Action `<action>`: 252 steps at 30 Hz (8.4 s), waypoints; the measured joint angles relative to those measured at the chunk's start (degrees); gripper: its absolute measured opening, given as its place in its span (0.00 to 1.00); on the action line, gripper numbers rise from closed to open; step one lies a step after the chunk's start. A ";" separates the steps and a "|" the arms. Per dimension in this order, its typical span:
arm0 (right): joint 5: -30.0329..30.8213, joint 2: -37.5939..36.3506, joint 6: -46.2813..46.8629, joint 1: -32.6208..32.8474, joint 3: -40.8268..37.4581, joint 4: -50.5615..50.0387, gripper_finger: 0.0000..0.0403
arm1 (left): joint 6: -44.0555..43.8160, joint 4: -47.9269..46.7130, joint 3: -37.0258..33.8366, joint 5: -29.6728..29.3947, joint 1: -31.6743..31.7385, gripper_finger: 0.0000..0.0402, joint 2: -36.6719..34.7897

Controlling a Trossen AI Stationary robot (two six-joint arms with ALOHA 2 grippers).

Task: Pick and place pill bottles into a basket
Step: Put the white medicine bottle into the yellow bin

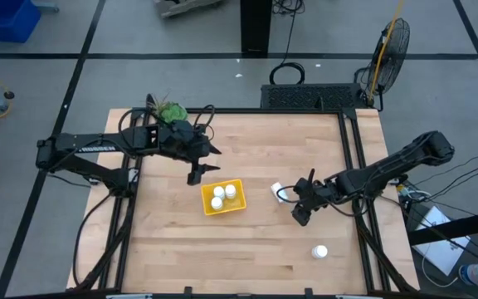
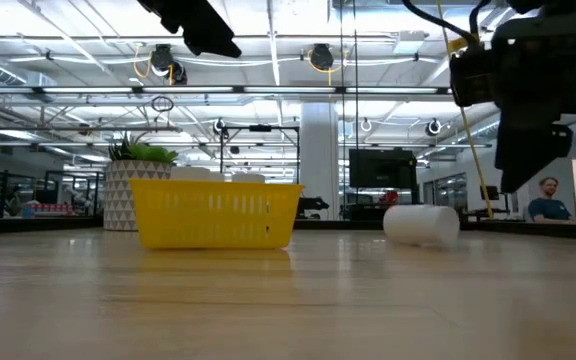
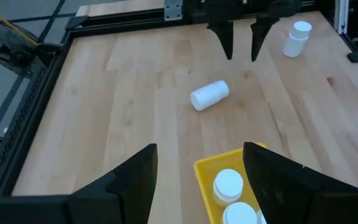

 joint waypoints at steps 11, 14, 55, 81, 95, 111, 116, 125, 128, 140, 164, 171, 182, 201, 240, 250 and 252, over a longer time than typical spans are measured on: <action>-3.09 1.10 -11.96 -12.58 0.07 5.01 0.57 | 0.18 0.33 0.00 -1.62 0.00 0.60 0.01; -3.80 2.24 -14.70 -15.16 0.09 6.03 0.57 | 0.19 0.26 0.00 -1.62 0.00 0.60 0.01; -10.01 21.26 -30.01 -14.80 3.85 28.10 0.39 | 1.24 -0.22 0.00 -2.64 0.00 0.60 0.01; 15.07 15.42 -39.86 -12.42 56.74 -48.54 0.39 | -1.90 9.07 0.00 -3.04 0.02 0.60 0.05; 13.43 20.80 -43.91 -11.17 62.81 -47.64 0.39 | -1.36 27.59 0.06 4.94 -0.09 0.60 9.75; 13.39 20.77 -45.11 -10.46 63.56 -44.06 0.39 | -1.15 43.54 0.01 12.75 -0.33 0.60 17.04; 13.33 20.77 -45.48 -10.46 63.54 -43.20 0.39 | -1.27 44.65 0.01 12.98 -0.37 0.60 16.93; 13.19 20.70 -45.22 -10.46 63.47 -43.89 0.39 | -2.48 48.57 0.01 13.41 -0.31 0.60 18.91; 13.05 20.64 -44.98 -10.48 63.45 -44.96 0.39 | -3.11 51.74 0.02 13.77 -0.26 0.60 21.08; 11.37 20.73 -46.34 -10.48 63.56 -40.22 0.39 | -3.78 54.02 0.04 14.14 -0.37 0.60 22.63; 12.14 20.72 -46.53 -10.43 63.52 -39.21 0.39 | 1.88 54.64 0.04 19.83 0.33 0.43 22.55; 19.00 20.26 -46.50 -8.12 63.54 -37.75 0.41 | 2.12 59.38 -0.02 23.53 0.89 0.43 22.61; 28.86 17.71 -46.97 -5.45 63.45 -35.86 0.60 | -3.16 68.23 -1.66 27.43 4.16 0.43 22.50; 35.06 11.70 -48.87 -5.92 61.31 -32.24 0.51 | -18.89 116.60 -18.22 31.90 10.86 0.43 22.46; -0.13 11.70 -71.59 -21.83 14.60 80.91 0.51 | -19.18 116.58 -13.46 30.47 11.66 0.43 21.56; -4.81 15.45 -71.99 -22.94 18.69 85.43 0.51 | -19.37 116.51 -13.46 30.46 13.50 0.43 21.54; -5.85 16.23 -71.97 -23.35 19.82 85.33 0.51 | -19.38 116.54 -13.46 30.47 13.62 0.43 21.54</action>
